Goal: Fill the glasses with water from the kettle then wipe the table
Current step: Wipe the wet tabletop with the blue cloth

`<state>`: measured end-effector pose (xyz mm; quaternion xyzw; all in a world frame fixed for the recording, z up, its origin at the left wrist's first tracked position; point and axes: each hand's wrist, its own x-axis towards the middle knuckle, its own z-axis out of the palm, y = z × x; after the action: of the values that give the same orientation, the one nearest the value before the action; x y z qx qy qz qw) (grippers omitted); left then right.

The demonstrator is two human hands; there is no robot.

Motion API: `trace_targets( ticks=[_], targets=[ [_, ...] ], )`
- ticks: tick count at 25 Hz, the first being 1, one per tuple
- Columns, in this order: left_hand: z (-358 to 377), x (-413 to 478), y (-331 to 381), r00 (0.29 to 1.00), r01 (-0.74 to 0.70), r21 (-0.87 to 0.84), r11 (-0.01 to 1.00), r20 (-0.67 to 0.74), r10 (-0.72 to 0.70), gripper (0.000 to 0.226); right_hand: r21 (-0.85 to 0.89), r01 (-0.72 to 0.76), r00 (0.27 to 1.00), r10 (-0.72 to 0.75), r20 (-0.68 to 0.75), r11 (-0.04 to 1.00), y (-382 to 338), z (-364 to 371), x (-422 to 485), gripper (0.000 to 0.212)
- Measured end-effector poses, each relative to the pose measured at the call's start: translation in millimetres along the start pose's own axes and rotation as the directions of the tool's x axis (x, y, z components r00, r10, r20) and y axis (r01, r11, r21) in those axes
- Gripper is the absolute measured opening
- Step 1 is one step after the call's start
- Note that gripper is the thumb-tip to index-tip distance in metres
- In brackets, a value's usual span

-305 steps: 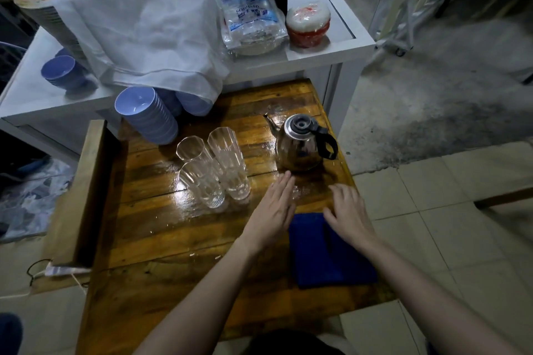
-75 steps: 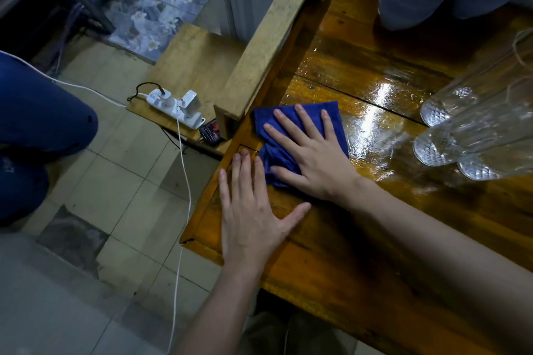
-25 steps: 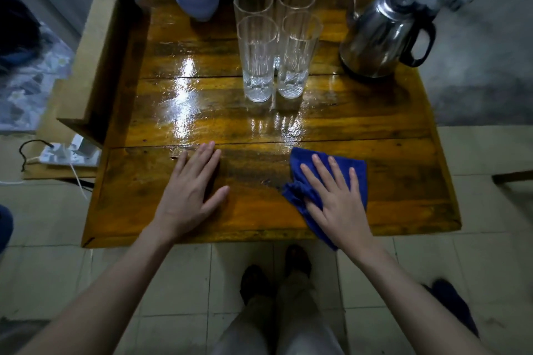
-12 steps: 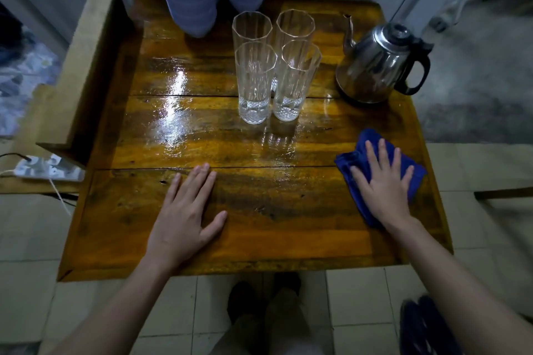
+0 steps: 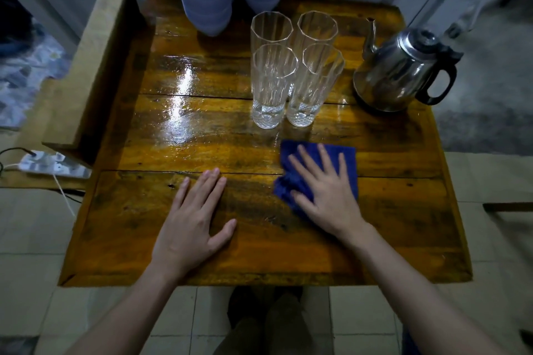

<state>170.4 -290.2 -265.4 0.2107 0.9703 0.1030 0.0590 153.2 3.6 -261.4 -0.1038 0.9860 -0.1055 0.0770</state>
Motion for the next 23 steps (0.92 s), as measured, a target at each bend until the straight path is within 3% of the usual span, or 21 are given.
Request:
trace_targets(
  ticks=[3, 6, 11, 16, 20, 21, 23],
  targets=[
    [-1.0, -0.3, 1.0, 1.000, -0.003, -0.003, 1.000, -0.017, 0.003, 0.080, -0.021, 0.137, 0.989, -0.135, 0.052, 0.990, -51.8, 14.4, -7.8, 0.073],
    [-1.5, -1.1, 1.2, 0.999, -0.001, -0.009, 1.000, -0.034, 0.001, 0.080, -0.024, 0.158, 0.986, -0.156, 0.054, 0.987, -91.3, 28.1, -17.0, 0.072],
    [-1.3, -1.3, 0.3, 0.999, 0.002, -0.014, 1.000, -0.032, -0.002, 0.084, 0.033, 0.172, 0.984, -0.173, 0.033, 0.985, -46.3, 22.1, -52.5, 0.075],
    [1.0, -1.5, -0.6, 0.999, 0.001, -0.034, 0.999, -0.055, -0.003, 0.085, 0.088, -0.227, 0.972, 0.231, -0.037, 0.970, 61.8, -5.0, -76.7, 0.066],
    [0.8, -2.9, -2.6, 0.995, 0.014, -0.062, 0.998, -0.097, -0.020, 0.084, 0.102, -0.490, 0.859, 0.499, -0.112, 0.866, 41.3, -0.3, -36.0, 0.068],
    [0.4, -3.4, -2.4, 0.993, 0.037, -0.089, 0.995, -0.109, -0.047, 0.084, 0.117, -0.514, 0.842, 0.526, -0.116, 0.849, 26.5, 2.1, -27.2, 0.069],
    [-1.8, -8.2, -5.4, 0.973, 0.139, -0.193, 0.971, -0.156, -0.170, 0.078, 0.106, -0.429, 0.892, 0.439, -0.107, 0.897, -6.4, 7.8, -17.8, 0.069]
  ],
)
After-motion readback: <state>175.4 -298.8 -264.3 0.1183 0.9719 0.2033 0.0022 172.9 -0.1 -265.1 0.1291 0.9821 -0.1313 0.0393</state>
